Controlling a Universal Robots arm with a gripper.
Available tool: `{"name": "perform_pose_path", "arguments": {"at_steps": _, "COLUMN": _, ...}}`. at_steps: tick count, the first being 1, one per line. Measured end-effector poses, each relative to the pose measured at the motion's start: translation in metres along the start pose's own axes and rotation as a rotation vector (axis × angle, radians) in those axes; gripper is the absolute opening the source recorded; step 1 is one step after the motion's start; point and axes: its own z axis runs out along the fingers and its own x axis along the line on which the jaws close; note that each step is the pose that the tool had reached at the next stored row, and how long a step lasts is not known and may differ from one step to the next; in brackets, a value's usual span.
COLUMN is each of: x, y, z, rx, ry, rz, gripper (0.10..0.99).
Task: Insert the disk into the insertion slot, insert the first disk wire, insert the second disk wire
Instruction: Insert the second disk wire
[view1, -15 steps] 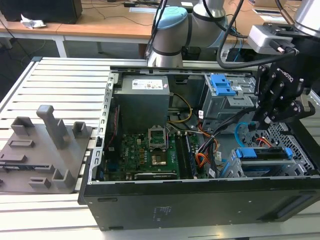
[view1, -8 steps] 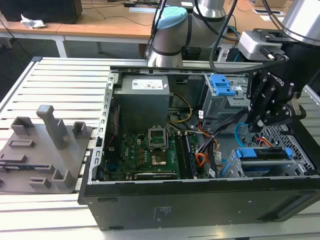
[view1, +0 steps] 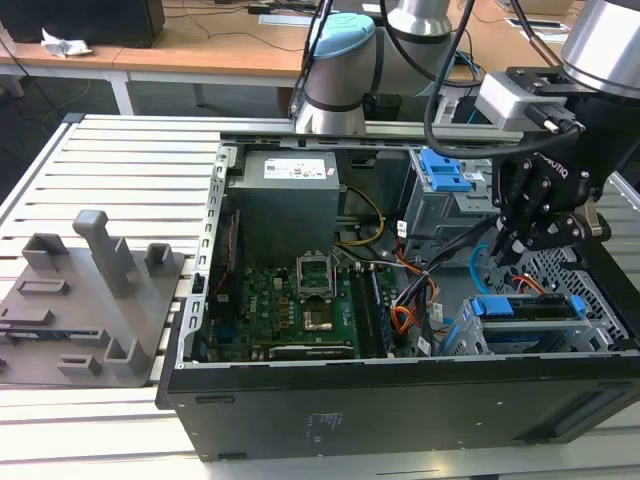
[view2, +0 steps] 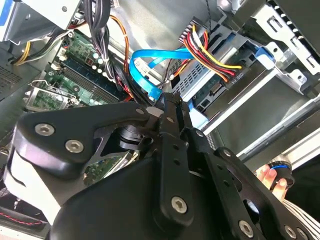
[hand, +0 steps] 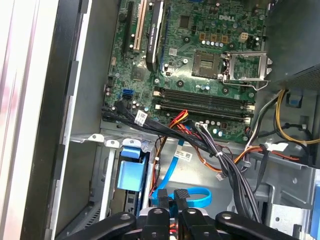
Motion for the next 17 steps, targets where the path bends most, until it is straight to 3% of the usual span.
{"name": "perform_pose_path", "arguments": {"at_steps": 5, "x": 0.0036, "y": 0.0005, "z": 0.0002, "rx": 0.0, "ry": 0.0009, "rz": 0.0, "gripper": 0.165}}
{"name": "perform_pose_path", "arguments": {"at_steps": 7, "x": 0.0211, "y": 0.003, "z": 0.0011, "rx": 0.0, "ry": 0.001, "rz": 0.0, "gripper": 0.165}}
{"name": "perform_pose_path", "arguments": {"at_steps": 11, "x": 0.035, "y": 0.0041, "z": 0.002, "rx": 0.0, "ry": 0.0011, "rz": 0.0, "gripper": 0.165}}
{"name": "perform_pose_path", "arguments": {"at_steps": 14, "x": 0.0369, "y": 0.0006, "z": 0.0039, "rx": 0.0, "ry": 0.0008, "rz": 0.0, "gripper": 0.165}}
{"name": "perform_pose_path", "arguments": {"at_steps": 17, "x": 0.0378, "y": -0.0055, "z": 0.0115, "rx": -0.001, "ry": 0.0008, "rz": 0.0, "gripper": 0.165}}
